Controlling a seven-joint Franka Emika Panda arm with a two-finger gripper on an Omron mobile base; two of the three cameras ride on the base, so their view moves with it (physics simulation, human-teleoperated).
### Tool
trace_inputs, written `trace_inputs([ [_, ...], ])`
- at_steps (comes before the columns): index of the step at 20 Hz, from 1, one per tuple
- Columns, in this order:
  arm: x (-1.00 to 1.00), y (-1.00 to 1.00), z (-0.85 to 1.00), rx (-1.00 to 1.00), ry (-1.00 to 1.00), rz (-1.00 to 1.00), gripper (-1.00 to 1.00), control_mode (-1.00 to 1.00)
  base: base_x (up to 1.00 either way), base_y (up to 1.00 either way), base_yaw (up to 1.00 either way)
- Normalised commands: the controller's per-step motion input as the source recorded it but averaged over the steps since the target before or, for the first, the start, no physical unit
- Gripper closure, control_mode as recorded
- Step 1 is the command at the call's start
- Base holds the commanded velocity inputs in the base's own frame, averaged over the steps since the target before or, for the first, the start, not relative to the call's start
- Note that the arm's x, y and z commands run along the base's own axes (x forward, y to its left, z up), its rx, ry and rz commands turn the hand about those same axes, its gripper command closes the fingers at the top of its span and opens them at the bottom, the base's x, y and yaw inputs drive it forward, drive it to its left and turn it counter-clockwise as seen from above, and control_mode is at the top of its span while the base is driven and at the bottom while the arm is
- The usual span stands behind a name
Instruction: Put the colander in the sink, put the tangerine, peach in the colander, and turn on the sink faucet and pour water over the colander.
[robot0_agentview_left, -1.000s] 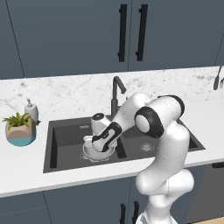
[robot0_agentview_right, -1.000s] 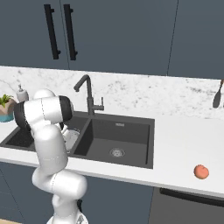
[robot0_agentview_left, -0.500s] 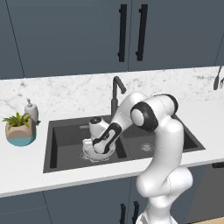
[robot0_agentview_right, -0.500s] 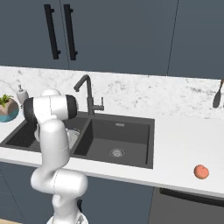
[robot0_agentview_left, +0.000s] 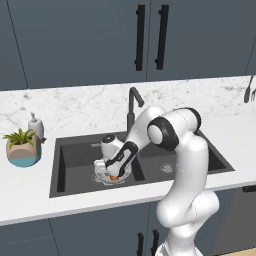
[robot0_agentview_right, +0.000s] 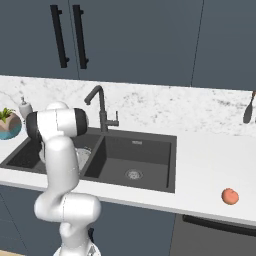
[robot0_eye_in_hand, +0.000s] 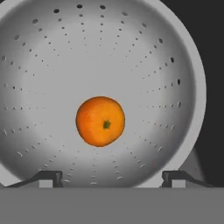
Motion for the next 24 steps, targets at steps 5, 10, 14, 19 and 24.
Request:
trace_inputs([
  [5,0.00,0.00,0.31,0.00,-0.08,0.00,-1.00,-1.00,0.00,0.00,0.00],
  [10,-0.21,0.00,0.96,0.05,-0.25,0.00,-1.00,-1.00,0.00,0.00,0.00],
  [14,-0.23,0.00,1.00,0.09,-0.28,0.00,-1.00,-1.00,0.00,0.00,0.00],
  [19,-0.15,0.00,1.00,0.12,-0.17,0.02,-1.00,-1.00,0.00,0.00,0.00],
  [24,-0.27,-0.05,1.00,0.12,-0.02,0.05,-1.00,-1.00,0.00,0.00,0.00],
])
